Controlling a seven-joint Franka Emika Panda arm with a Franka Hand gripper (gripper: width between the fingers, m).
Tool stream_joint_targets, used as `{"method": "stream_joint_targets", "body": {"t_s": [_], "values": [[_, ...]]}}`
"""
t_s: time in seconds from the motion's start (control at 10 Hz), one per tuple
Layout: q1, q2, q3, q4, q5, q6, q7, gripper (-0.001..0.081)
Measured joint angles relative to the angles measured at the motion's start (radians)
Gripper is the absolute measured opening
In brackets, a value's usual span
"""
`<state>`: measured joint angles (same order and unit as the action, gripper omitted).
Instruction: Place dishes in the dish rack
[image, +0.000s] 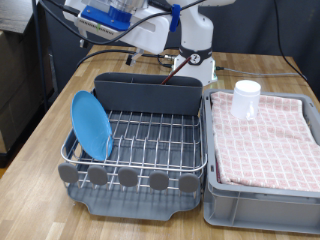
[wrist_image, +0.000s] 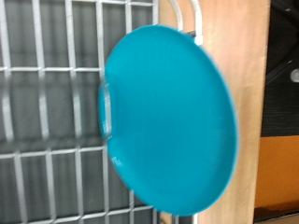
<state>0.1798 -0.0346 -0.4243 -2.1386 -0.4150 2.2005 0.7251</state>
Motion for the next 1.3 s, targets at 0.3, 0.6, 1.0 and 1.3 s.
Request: {"method": "stream_joint_targets", "body": {"t_s": [0.3,0.6,1.0,1.3], "values": [[0.039,-0.049,0.053,0.02,0.07,-0.164,-0.019,0.0803],[0.071,-0.108,0.109,-0.015,0.111,-0.207,0.03,0.0803],[0.1,-0.196,0.193,-0.124,0.131,-0.164,0.209,0.0803],[0.123,-0.257,0.254,-0.2,0.148,-0.154,0.291,0.0803]]}}
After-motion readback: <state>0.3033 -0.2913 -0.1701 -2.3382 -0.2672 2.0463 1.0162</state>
